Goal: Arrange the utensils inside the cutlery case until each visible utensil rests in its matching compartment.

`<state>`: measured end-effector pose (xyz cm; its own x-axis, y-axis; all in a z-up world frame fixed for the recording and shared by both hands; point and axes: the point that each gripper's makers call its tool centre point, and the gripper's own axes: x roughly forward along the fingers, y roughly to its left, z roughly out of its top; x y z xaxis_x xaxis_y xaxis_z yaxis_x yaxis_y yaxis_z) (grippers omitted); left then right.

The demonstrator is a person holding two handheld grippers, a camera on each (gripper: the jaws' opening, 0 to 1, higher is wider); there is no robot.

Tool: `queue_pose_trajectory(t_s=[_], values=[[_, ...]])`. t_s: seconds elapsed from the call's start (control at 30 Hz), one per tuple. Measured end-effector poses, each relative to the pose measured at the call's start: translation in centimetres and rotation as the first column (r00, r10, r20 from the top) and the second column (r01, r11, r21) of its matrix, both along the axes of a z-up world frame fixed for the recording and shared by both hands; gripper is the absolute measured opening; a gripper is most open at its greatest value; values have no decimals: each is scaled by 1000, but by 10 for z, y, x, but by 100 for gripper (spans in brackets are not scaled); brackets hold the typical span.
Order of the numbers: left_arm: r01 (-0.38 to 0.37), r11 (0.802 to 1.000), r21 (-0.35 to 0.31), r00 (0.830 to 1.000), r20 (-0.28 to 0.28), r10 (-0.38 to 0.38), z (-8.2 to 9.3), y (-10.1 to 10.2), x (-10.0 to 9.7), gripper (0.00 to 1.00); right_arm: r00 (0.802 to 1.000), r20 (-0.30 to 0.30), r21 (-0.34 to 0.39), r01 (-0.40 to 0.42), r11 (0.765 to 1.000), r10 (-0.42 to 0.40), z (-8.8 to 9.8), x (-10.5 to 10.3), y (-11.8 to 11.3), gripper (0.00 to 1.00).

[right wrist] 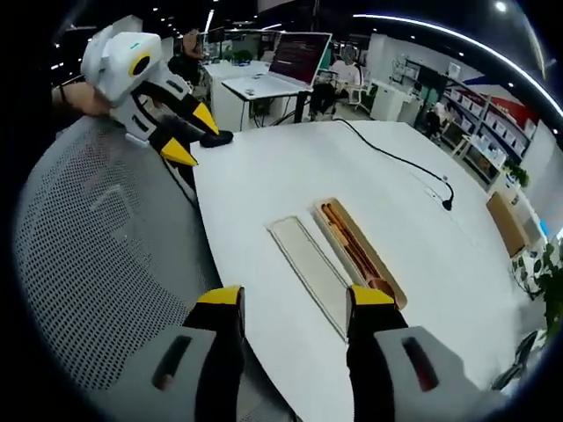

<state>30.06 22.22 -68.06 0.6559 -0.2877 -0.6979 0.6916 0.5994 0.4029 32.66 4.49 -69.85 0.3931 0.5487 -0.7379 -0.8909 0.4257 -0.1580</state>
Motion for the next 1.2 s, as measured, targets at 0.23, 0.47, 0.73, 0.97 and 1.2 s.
queue_pose_trajectory(t_s=[0.23,0.47,0.73,0.97,1.2], values=[[11,1000,-6,1000,-27,-11,-5,-2,-4,27,1000,5,8,-4,1000,4,-1,1,-2,43],[15,1000,-13,999,-29,-15,-5,-4,-4,27,1000,17,0,-6,1000,6,-2,3,-6,42],[16,1000,-26,1000,-8,-16,-1,-4,-3,28,1000,7,-17,-26,1000,26,-7,-1,-3,41],[42,999,-18,999,-17,-42,-3,-7,-6,28,1000,7,-16,-28,999,28,-6,-2,-5,41],[91,996,-22,995,-46,-92,-5,-17,-7,31,999,6,16,-35,999,35,0,-3,-3,42]])
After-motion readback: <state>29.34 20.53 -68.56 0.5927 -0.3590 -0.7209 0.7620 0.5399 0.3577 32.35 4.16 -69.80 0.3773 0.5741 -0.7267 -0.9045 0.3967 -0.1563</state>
